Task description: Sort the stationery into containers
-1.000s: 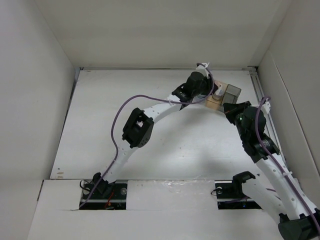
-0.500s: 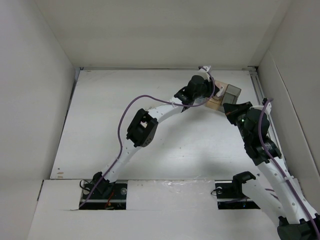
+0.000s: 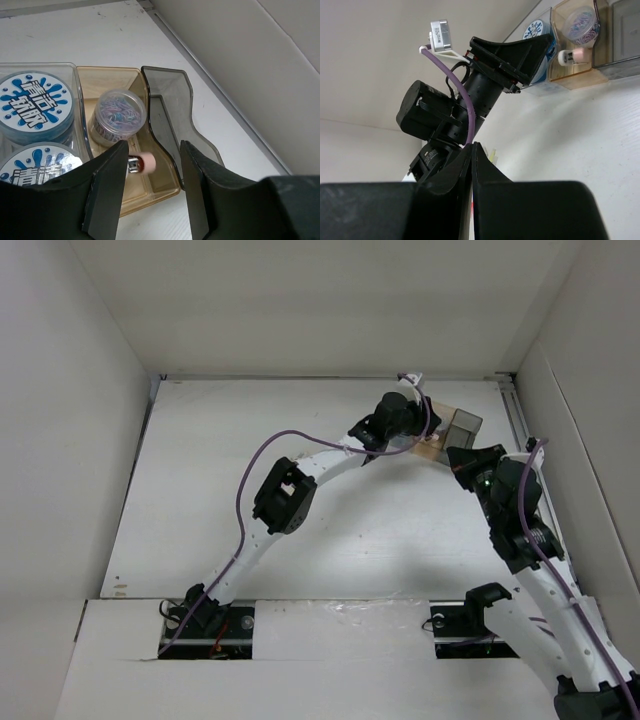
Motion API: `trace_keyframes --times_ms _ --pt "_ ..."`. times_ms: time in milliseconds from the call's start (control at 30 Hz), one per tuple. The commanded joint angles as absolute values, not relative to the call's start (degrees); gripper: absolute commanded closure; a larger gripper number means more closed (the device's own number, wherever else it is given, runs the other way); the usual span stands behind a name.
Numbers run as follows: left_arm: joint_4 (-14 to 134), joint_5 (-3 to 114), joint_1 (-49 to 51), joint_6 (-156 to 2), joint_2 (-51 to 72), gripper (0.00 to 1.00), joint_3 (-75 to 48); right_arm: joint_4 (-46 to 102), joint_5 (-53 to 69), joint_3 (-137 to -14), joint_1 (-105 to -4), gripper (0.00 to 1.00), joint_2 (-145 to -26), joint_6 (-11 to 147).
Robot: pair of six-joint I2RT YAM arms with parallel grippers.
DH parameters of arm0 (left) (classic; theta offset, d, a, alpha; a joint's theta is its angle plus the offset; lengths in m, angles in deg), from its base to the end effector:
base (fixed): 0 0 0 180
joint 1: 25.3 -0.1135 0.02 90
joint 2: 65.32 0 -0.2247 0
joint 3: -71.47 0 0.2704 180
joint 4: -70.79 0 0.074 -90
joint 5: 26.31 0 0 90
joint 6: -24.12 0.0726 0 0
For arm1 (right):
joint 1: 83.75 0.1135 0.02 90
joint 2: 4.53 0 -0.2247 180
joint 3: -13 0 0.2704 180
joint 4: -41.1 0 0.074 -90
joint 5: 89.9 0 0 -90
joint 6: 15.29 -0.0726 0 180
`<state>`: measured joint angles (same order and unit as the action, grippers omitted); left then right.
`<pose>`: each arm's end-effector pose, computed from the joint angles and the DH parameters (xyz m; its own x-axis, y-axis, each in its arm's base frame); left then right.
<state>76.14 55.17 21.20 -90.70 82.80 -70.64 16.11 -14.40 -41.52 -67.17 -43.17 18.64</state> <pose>0.4228 -0.4611 0.2022 -0.3511 -0.2331 -0.9069 0.7403 0.5239 -0.4213 0.2420 0.0531 0.3050 -0.1173 0.8032 -0.5840 0.1040 0.5948 0.7971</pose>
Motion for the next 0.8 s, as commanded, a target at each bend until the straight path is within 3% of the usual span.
trace_keyframes --times_ms 0,133,200,500,700,767 --pt "79.23 54.9 21.37 -89.26 79.97 0.57 -69.15 19.14 -14.14 -41.05 -67.76 0.94 -41.8 19.52" --pt "79.23 54.9 21.37 -89.26 74.72 0.54 -64.94 19.14 -14.14 -41.05 -67.76 0.94 -41.27 19.52" --pt "80.55 55.51 21.37 -89.26 70.85 0.58 -61.43 19.14 -14.66 -40.52 -67.76 0.94 -40.66 19.52" --pt "87.85 62.52 16.81 -92.06 40.72 0.59 -27.42 19.14 -12.82 -40.52 -67.76 0.92 -41.18 19.52" --pt "75.92 76.23 11.44 -98.3 31.11 0.59 -11.69 19.84 -9.48 -41.05 -67.76 0.89 -43.02 20.05" --pt "71.95 79.33 9.78 -99.02 29.17 0.54 -8.86 19.84 -8.6 -41.05 -67.76 0.88 -43.73 20.57"
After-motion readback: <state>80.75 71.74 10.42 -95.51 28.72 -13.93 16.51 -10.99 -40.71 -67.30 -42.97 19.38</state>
